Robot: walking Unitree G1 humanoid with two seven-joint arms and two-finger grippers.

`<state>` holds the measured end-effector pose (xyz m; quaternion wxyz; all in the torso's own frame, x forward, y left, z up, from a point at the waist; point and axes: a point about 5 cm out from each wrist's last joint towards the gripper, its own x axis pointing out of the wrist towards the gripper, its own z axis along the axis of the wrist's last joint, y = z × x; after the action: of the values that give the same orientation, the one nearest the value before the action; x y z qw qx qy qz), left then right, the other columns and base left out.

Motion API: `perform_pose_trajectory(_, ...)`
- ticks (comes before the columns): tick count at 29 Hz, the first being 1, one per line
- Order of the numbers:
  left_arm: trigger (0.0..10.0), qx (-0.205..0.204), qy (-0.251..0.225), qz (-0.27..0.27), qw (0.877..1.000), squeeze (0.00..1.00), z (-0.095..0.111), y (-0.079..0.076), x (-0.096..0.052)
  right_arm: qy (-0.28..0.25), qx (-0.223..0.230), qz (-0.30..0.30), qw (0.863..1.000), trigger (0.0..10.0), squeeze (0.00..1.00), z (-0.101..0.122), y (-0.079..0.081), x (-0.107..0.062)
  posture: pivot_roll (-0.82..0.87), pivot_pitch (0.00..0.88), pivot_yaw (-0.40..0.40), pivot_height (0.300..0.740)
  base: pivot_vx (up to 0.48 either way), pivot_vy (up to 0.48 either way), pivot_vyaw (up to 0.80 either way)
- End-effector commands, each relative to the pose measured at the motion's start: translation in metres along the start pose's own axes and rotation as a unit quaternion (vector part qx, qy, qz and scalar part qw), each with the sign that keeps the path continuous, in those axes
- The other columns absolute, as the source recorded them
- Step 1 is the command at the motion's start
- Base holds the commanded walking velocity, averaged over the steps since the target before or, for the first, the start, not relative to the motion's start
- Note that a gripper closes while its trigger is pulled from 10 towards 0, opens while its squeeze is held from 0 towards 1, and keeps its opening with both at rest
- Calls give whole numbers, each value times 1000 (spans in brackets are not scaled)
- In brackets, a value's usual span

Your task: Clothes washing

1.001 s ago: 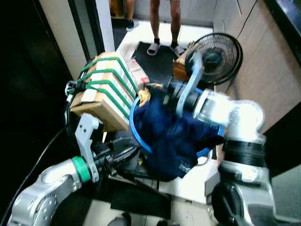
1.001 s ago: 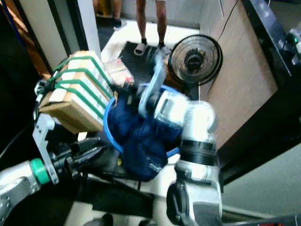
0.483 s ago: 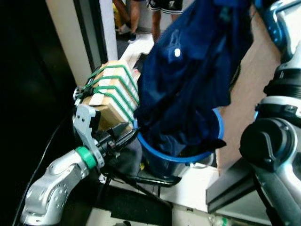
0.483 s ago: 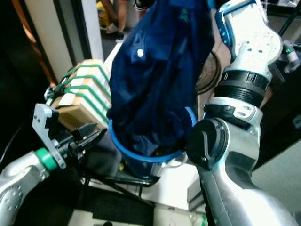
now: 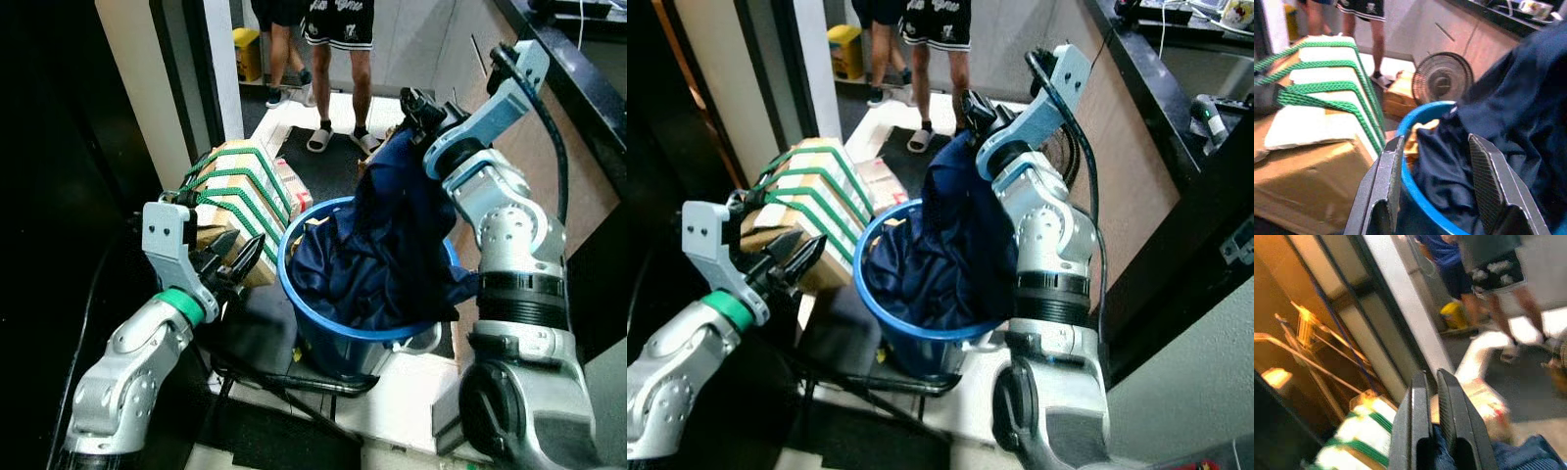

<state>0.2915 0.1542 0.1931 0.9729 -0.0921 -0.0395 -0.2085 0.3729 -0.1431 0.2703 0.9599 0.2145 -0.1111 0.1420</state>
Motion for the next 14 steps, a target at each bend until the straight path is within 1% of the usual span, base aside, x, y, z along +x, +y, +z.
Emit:
perform_pose_trajectory(1,10000,6,4,25,1000,0,0,4,-1,18,-17,6,1000,10000,0,-20,-1,-15,151,0,57,740,0,0,0)
perform_pose_trajectory(3,10000,6,4,25,1000,0,0,4,-1,18,-17,6,1000,10000,0,-20,-1,-15,151,0,57,740,0,0,0)
perform_pose_trajectory(4,10000,15,-4,43,999,0,6,6,0,12,-16,31,999,10000,0,-28,6,-31,153,0,54,740,0,0,0)
perform_pose_trajectory(8,10000,16,-6,47,999,0,8,7,1,5,-19,37,999,10000,0,-28,8,-34,153,0,54,740,0,0,0)
perform_pose_trajectory(9,10000,29,-1,57,998,0,10,8,3,1,-10,33,999,10000,0,-29,8,-37,153,0,54,740,0,0,0)
perform_pose_trajectory(11,10000,70,3,64,996,0,10,9,5,-1,0,11,1000,10000,0,-37,3,-43,154,0,58,740,0,0,-800)
perform_pose_trajectory(12,10000,70,3,64,996,0,10,9,5,-1,0,11,1000,10000,0,-37,3,-43,154,0,58,740,0,0,-800)
perform_pose_trajectory(13,10000,78,5,64,995,0,9,9,5,-1,6,6,1000,10000,0,-40,2,-46,152,0,65,740,0,0,-800)
perform_pose_trajectory(14,10000,80,1,55,995,0,9,6,4,-1,8,10,1000,10000,0,-45,2,-49,152,0,65,740,0,0,-800)
